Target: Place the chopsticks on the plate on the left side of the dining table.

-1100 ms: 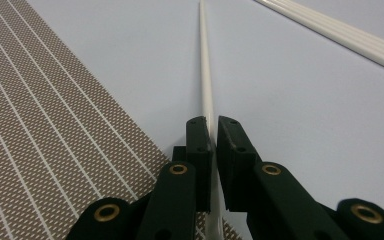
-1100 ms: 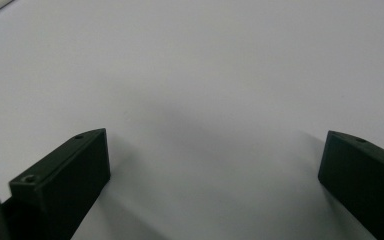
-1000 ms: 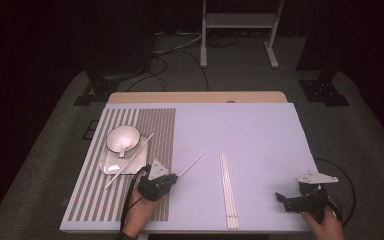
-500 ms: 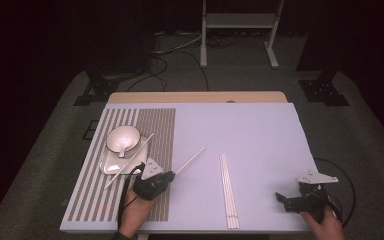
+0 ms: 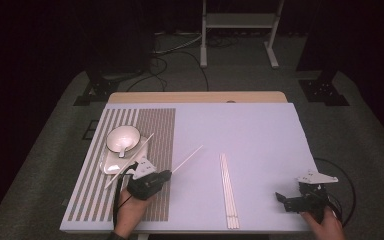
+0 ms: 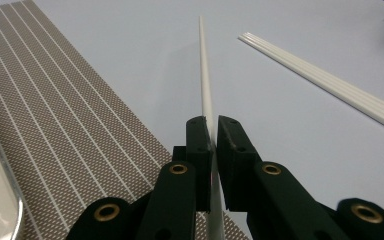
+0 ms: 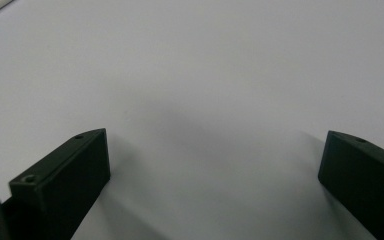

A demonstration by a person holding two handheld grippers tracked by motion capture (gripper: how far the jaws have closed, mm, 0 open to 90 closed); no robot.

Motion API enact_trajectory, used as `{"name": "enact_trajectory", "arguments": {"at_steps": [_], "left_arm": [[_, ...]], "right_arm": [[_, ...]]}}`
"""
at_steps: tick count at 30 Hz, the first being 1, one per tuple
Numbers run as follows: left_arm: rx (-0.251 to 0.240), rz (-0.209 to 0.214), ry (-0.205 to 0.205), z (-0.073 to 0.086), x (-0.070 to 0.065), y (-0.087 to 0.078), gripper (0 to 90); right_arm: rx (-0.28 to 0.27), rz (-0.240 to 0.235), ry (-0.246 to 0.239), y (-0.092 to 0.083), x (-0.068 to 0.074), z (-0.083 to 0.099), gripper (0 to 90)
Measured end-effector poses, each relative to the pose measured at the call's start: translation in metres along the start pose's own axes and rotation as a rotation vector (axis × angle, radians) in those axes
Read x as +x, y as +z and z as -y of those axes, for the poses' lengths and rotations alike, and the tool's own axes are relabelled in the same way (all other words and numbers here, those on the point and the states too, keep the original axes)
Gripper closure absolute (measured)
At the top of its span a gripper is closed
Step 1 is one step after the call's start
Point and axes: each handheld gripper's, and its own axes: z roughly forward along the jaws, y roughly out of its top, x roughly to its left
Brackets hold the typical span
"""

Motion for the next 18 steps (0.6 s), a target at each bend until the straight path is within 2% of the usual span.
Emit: {"name": "enact_trajectory", "arguments": {"at_steps": [18], "left_arm": [[-0.019, -0.048, -0.014, 0.002, 0.015, -0.017, 84.5]], "right_arm": [[0.000, 0.000, 0.000, 0.000, 0.000, 0.000, 0.0]]}}
